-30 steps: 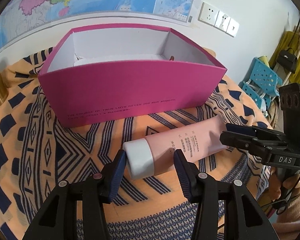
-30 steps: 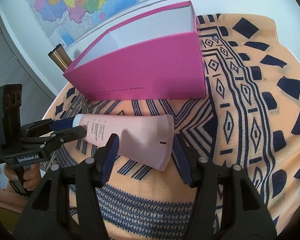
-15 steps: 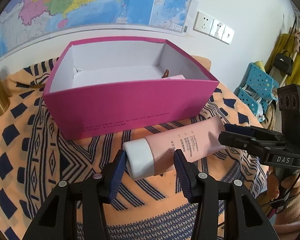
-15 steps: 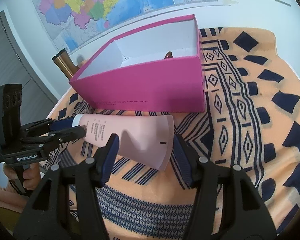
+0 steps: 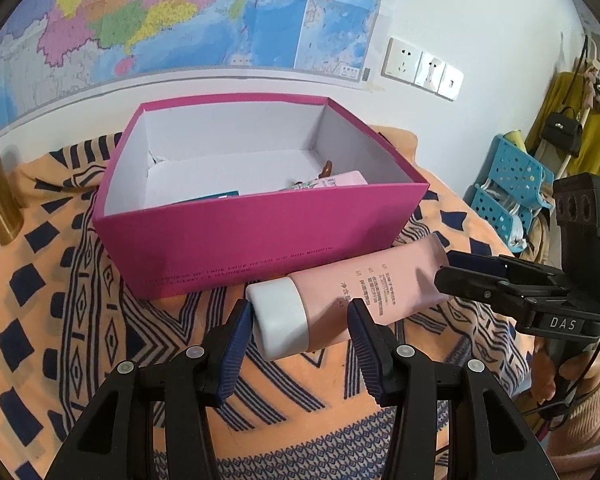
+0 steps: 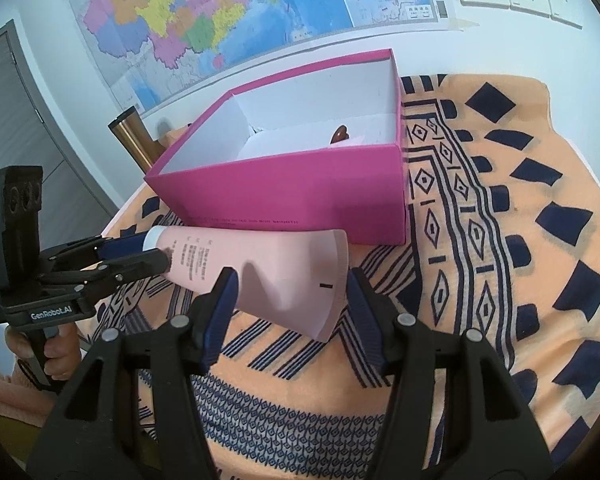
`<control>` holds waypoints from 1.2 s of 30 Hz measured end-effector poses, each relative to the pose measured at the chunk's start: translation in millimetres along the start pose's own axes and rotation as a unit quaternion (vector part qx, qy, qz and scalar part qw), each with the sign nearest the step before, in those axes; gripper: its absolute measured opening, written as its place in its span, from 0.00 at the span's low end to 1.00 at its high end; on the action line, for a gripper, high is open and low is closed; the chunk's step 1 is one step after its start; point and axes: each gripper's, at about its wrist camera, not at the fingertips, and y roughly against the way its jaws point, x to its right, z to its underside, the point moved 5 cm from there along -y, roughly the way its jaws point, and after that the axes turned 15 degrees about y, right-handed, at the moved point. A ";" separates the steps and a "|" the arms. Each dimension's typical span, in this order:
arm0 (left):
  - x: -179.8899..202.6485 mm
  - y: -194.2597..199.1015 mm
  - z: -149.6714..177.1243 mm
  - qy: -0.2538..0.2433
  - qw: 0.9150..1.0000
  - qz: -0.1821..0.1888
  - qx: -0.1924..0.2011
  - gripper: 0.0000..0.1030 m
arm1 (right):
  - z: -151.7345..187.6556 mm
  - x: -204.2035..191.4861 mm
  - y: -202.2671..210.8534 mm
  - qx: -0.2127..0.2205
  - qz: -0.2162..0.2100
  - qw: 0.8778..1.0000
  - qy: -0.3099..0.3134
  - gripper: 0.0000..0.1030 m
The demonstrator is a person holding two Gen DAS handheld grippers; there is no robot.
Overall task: Organize rigid objects
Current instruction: 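Lift the pink tube over the magenta box with the left gripper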
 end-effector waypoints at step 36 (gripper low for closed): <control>11.1 14.8 -26.1 -0.003 0.999 0.017 0.037 0.48 | -42.8 2.7 25.1 0.050 0.024 0.998 0.038 0.57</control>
